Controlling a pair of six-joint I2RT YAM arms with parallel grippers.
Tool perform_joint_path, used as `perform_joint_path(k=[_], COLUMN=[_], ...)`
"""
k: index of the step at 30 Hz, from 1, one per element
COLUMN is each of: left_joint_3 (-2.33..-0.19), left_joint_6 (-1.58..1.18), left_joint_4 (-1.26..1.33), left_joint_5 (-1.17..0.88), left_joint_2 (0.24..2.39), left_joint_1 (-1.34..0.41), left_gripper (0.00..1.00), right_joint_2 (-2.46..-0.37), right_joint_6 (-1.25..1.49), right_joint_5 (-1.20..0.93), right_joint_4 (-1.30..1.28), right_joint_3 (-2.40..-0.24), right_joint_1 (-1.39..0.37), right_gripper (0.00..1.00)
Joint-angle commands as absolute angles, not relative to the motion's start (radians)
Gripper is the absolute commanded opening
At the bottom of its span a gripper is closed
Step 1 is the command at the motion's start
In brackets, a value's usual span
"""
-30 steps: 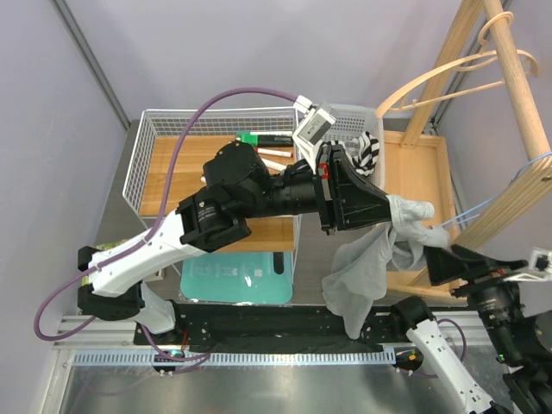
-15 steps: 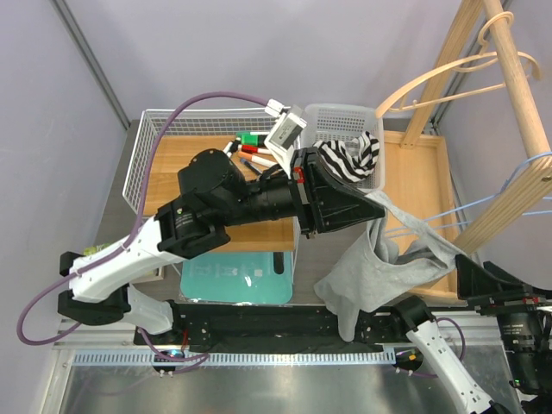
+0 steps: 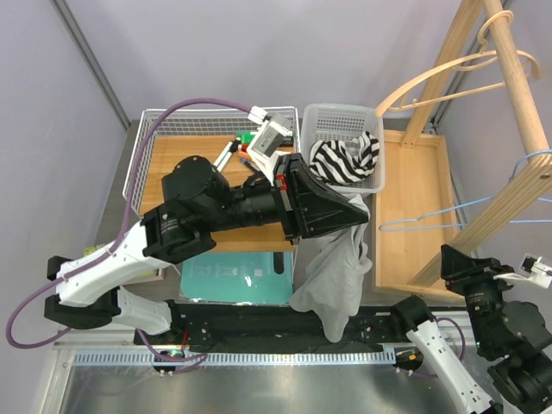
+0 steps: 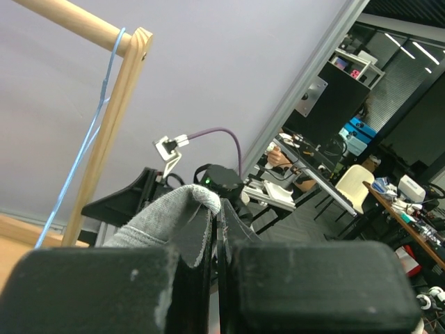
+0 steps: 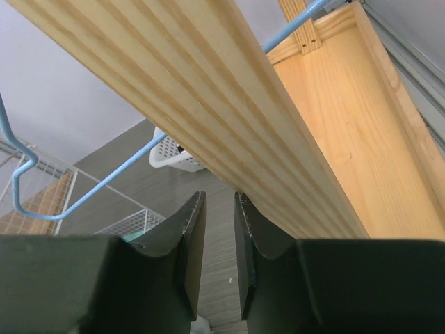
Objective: Remove the tank top from the hanger
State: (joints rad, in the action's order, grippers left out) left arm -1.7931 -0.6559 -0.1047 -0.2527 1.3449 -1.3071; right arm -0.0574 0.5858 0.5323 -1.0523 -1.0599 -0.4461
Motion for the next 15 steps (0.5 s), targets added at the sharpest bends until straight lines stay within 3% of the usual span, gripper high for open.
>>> perform_joint_path(k=[1, 8, 11, 15], left_joint_3=[-1.795, -1.783, -1.779, -1.77], left_joint_6=[-0.646, -0.653, -0.66, -0.66], left_joint_4=[-0.049, -0.041, -0.035, -0.029], left_joint_5=[-0.245, -0.264, -0.267, -0.267], left_joint_2=[1.284, 1.285, 1.287, 1.285], left_joint_1=[-1.31, -1.312, -1.313, -1.313], left_gripper=[0.0, 0.0, 0.0, 0.0], right_joint_2=[-0.094, -0.117, -0.138, -0.167], right_joint_6=[0.611, 0.705, 0.776, 0.804], right_joint_5=[0.575, 0.713, 0.597, 0.506], right_joint_4=[-0.963, -0.936, -0.901, -0.822], right_joint_3=[-0.988, -0.96, -0.971, -0.901], right_joint_1=[-0.454, -0.457, -0.465, -0.463], right_gripper=[0.27, 0.2, 0.13, 0.12])
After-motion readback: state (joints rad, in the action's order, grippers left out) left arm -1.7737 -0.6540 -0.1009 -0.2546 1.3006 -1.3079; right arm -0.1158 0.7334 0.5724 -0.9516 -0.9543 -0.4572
